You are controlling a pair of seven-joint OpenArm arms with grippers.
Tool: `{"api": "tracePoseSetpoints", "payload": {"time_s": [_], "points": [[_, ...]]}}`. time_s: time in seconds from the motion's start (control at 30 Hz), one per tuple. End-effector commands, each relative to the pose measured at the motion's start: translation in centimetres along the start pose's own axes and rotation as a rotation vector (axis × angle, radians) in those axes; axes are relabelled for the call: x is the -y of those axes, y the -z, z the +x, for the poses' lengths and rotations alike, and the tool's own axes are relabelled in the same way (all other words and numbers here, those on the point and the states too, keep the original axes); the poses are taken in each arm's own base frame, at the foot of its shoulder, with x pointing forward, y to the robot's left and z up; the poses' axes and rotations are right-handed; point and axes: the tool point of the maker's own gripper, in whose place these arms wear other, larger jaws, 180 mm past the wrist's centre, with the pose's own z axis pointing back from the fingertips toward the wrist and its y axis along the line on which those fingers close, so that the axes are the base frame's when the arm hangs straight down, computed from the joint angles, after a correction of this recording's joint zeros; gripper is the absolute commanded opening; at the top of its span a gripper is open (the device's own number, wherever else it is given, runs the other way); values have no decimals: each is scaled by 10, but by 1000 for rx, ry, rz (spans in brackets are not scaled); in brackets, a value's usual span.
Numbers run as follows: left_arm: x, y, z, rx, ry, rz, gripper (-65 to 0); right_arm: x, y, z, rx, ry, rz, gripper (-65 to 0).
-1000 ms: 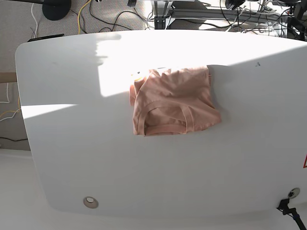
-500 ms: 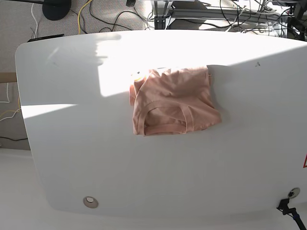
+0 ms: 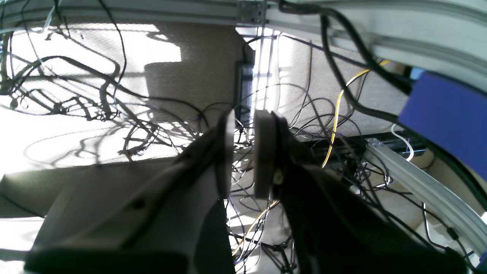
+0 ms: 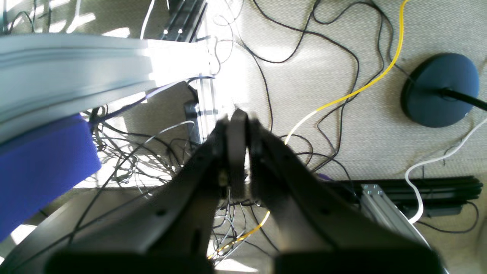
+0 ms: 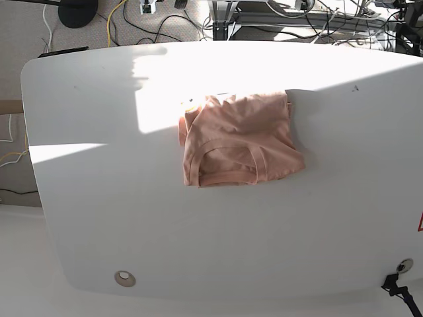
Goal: Fold the T-shirt properly
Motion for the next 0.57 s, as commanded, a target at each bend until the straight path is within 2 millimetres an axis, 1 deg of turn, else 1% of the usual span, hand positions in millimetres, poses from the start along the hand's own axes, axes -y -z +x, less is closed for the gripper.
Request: {"api": "tracePoseSetpoints", "payload": {"time_s": [0.0, 0.03, 0.1, 0.17, 0.27, 0.33, 0.4, 0.43, 0.47, 0.53], "points": [[0, 0, -29, -80, -38, 19, -574, 4, 0, -7, -16, 6, -8, -650], [-2, 2, -29, -95, -44, 32, -574, 6, 3, -5, -21, 6, -11, -650], [0, 8, -17, -97, -54, 37, -572, 7, 8, 0, -28, 9, -15, -650], [5, 12, -10, -97, -60, 27, -572, 7, 12, 0, -45, 15, -19, -650], [-3, 14, -10, -146, -47, 77, -572, 8, 17, 4, -55, 19, -23, -650], [-8, 15, -2, -137, -38, 108, -572, 9, 19, 6, -58, 20, -24, -650], [-9, 16, 0, -137, -35, 121, -572, 7, 20, 8, -58, 22, -22, -650], [-11, 16, 1, -136, -34, 131, -572, 1, 22, 10, -55, 27, -14, -650], [-13, 16, 3, -134, -32, 143, -572, -1, 22, 9, -59, 29, -12, -650], [-15, 18, 12, -120, -30, 157, -572, -3, 22, 8, -63, 30, -10, -650]]}}
